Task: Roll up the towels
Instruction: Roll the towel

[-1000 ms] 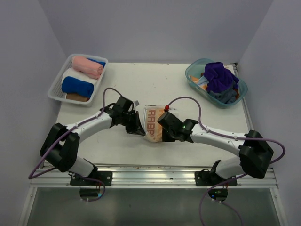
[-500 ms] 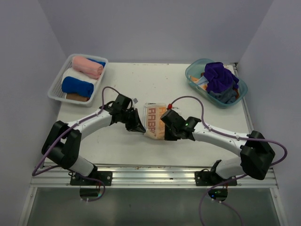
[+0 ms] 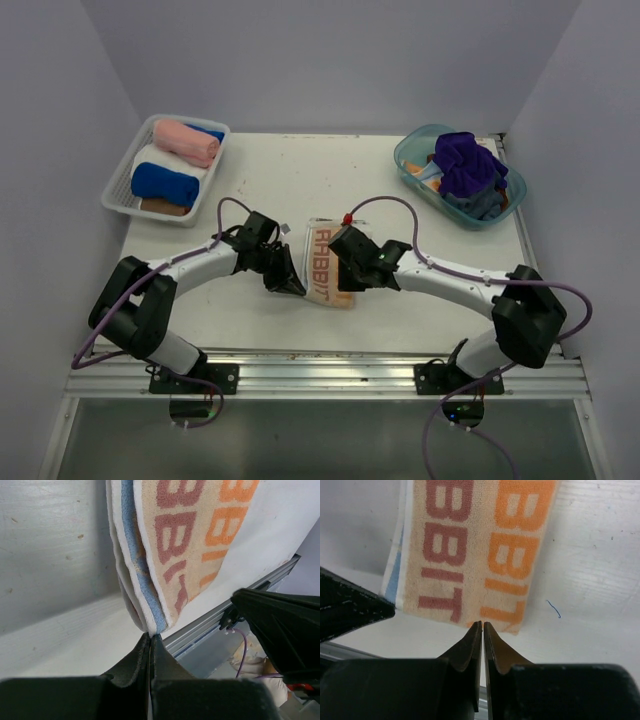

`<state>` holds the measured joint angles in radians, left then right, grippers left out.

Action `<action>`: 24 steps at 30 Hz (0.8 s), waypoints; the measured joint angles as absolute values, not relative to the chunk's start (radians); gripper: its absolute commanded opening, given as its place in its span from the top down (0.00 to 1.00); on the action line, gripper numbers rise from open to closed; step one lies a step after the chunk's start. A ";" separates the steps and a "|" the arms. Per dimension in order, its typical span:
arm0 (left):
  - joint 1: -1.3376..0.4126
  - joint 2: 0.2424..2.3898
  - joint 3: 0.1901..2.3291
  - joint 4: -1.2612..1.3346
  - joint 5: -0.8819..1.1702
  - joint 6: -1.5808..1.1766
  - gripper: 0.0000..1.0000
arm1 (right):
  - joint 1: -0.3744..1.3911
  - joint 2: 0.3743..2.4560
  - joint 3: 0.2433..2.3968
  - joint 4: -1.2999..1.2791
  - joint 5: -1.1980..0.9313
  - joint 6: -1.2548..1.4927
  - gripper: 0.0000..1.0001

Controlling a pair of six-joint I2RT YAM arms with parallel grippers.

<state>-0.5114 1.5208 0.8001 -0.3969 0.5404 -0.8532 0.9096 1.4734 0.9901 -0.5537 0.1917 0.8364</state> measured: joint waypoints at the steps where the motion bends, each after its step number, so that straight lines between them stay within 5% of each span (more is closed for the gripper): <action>1: -0.511 1.521 0.800 -0.397 0.540 -0.854 1.00 | 0.910 1.493 0.995 -0.545 0.192 0.834 0.94; 4: -0.511 1.520 0.796 -0.393 0.539 -0.854 0.99 | 0.909 1.569 0.996 -0.524 0.191 0.829 0.94; 6: -0.511 1.520 0.787 -0.388 0.536 -0.847 0.87 | 0.909 1.609 0.996 -0.521 0.188 0.828 0.94; 10: -0.512 1.504 0.773 -0.394 0.505 -0.813 0.38 | 0.909 1.613 0.988 -0.511 0.184 0.828 0.74; 11: -0.512 1.494 0.771 -0.402 0.494 -0.803 0.32 | 0.909 1.599 0.979 -0.501 0.184 0.828 0.71; 15: -0.521 1.451 0.765 -0.413 0.450 -0.781 0.32 | 0.908 1.494 0.931 -0.496 0.184 0.833 0.68; 24: -0.612 1.499 0.765 -0.390 0.386 -0.768 0.46 | 0.909 1.445 0.880 -0.451 0.166 0.884 0.81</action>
<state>-0.6117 1.4990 0.7650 -0.3901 0.3862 -0.7685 0.9089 1.4452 0.8799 -0.4507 0.1658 0.8837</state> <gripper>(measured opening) 0.536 0.196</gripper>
